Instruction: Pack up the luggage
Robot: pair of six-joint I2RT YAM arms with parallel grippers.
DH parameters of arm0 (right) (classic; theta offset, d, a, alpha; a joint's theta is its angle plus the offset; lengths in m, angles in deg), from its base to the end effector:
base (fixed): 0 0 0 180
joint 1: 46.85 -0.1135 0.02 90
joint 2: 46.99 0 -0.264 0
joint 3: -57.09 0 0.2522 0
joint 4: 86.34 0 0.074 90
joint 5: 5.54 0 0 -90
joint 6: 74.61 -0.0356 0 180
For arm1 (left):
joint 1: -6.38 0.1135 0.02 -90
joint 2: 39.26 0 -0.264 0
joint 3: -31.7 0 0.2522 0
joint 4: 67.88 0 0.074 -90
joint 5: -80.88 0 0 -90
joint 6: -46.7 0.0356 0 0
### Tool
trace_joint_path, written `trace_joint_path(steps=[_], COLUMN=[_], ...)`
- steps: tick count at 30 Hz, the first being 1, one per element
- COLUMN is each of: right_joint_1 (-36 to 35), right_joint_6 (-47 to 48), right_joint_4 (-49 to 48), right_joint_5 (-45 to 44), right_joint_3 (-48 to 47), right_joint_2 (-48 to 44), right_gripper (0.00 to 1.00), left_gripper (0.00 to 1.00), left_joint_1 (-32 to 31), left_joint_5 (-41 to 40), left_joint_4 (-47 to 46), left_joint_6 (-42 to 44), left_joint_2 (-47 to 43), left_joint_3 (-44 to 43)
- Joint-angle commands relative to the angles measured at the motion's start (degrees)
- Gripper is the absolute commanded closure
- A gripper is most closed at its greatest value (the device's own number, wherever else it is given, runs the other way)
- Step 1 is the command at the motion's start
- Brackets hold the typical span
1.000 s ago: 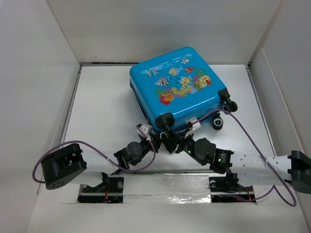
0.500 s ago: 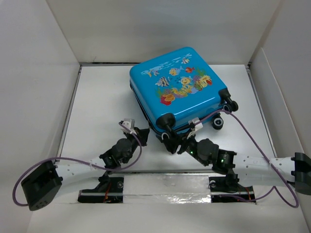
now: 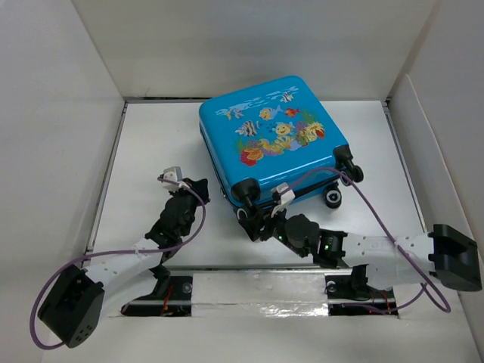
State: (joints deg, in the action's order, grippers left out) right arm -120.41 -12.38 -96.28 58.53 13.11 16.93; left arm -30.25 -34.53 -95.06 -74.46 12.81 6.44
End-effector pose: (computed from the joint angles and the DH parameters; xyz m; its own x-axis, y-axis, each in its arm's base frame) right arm 0.0844 0.2310 0.2462 -0.3886 0.1637 -0.9068 -0.6325 0.6683 0.3917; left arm 0.1608 -0.1005 0.2087 -0.0962 -0.5108 -0.8543 0.1692 0.8374 -0.5198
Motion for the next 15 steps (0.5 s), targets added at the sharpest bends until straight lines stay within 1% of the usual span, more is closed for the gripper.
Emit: trace_joint_path(steps=[1, 2, 3, 4, 5, 7, 8, 9, 11, 12, 13, 15], right_joint_1=[-3.26, -3.26, -3.26, -3.26, -3.26, -3.26, -3.26, -3.26, -3.26, -3.26, -3.26, -3.26], right_joint_6=[4.48, 4.48, 4.48, 4.57, 5.0, 5.36, 5.44, 5.53, 6.14, 6.58, 7.02, 7.55], right_joint_4=[-10.39, -10.66, -10.75, -10.84, -9.97, -9.26, -9.17, -8.91, -8.47, -8.64, -8.73, -8.55], right_joint_5=[8.35, 8.18, 7.74, 7.04, 6.69, 5.2, 4.84, 4.4, 4.05, 4.57, 6.93, 9.49], right_joint_3=[-5.2, -5.12, -5.11, -5.11, -5.2, -5.47, -5.29, -5.38, -5.9, -6.25, -7.65, -9.76], right_joint_2=[1.38, 1.3, 1.12, 0.94, 0.68, -0.02, -0.29, -0.46, -0.47, -0.2, 1.19, 3.65], right_gripper=[1.0, 1.0, 1.0, 1.0, 1.0, 1.0, 1.0, 1.0, 1.0, 1.0, 1.0, 1.0], left_gripper=[1.0, 1.0, 1.0, 1.0, 1.0, 1.0, 1.0, 1.0, 1.0, 1.0, 1.0, 1.0], left_joint_1=[0.94, 0.94, 0.94, 0.94, 0.94, 0.94, 0.94, 0.94, 0.94, 0.94, 0.94, 0.94], left_joint_5=[5.09, 7.37, 13.22, 16.06, 17.83, 17.85, 17.94, 19.24, 19.69, 18.91, 18.3, 16.19], left_joint_4=[-3.17, -3.52, -4.22, -4.92, -2.67, 2.86, 3.68, 4.38, 8.41, 10.52, 15.59, 20.53], left_joint_6=[-0.48, -0.57, -0.22, 0.91, 0.66, -0.65, -1.36, -1.62, -2.67, -2.94, -3.12, -3.21], left_joint_2=[-1.44, -2.15, -3.72, -4.34, -5.13, -8.03, -9.78, -13.71, -18.21, -22.5, -24.46, -30.24], left_joint_3=[-2.21, -1.42, -0.37, 0.77, 1.74, 2.8, 4.81, 5.78, 7.37, 7.38, 7.03, 4.4])
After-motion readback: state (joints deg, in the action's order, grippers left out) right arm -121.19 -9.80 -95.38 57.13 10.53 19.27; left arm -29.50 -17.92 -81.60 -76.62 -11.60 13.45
